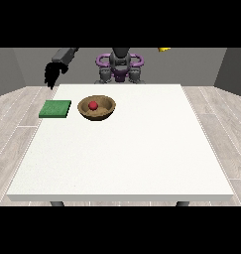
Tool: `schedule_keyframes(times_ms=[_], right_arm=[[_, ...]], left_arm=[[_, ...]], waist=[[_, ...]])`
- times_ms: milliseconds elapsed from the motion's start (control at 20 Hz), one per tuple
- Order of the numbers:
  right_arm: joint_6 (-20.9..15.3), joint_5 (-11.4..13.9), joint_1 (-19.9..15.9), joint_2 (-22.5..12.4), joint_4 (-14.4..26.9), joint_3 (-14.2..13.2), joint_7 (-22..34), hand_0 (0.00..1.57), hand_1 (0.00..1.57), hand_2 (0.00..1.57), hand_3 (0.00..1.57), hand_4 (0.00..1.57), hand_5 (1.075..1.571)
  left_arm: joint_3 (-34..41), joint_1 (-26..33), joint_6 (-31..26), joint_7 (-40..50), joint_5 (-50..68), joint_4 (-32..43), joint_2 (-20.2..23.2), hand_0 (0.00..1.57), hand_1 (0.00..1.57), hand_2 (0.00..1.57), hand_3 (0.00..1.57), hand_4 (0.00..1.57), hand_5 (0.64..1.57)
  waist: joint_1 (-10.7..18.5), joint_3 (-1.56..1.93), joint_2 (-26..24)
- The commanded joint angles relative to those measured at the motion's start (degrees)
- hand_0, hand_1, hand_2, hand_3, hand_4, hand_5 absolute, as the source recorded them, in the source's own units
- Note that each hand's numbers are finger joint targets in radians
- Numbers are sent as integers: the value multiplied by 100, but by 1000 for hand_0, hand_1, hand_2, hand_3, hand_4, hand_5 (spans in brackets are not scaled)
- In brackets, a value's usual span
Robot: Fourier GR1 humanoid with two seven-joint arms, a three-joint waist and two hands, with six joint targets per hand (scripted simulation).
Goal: Pick the cup and pour the ball into the bowl, then pick the bowl and place it on the pad
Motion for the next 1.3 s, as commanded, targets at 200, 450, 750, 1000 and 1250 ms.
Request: schedule_keyframes(times_ms=[200, 450, 750, 1000, 1250], right_arm=[[-509, 127, -76, 624, 243, 10, -744, 0, 0, 0, 0, 741, 1567], [-226, 106, -40, 688, 920, -16, -1311, 0, 0, 0, 0, 722, 1566], [-268, 152, -859, 673, 1725, 100, -1627, 0, 0, 0, 0, 582, 1558], [-115, 87, -935, 533, 2371, -28, -1944, 0, 0, 0, 0, 529, 1553], [-22, 85, -1317, 328, 2970, -175, -2580, 0, 0, 0, 0, 476, 1548]], left_arm=[[1477, -32, -1848, -514, 2197, -193, 936, 0, 0, 0, 0, 1053, 1561], [1809, 153, -2674, -217, 2822, -256, 1529, 0, 0, 0, 0, 1039, 1558], [2045, 335, -2641, -231, 2965, -410, 1977, 0, 0, 0, 0, 1001, 1542], [2188, 582, -2842, -70, 3310, -717, 2174, 0, 0, 0, 0, 1014, 1532], [2192, 549, -2877, 19, 3537, -1154, 2259, 0, 0, 0, 0, 1017, 1536]], waist=[[512, 50, 743], [536, 57, 828], [186, 56, 1095], [224, 57, 1111], [399, 60, 1663]])
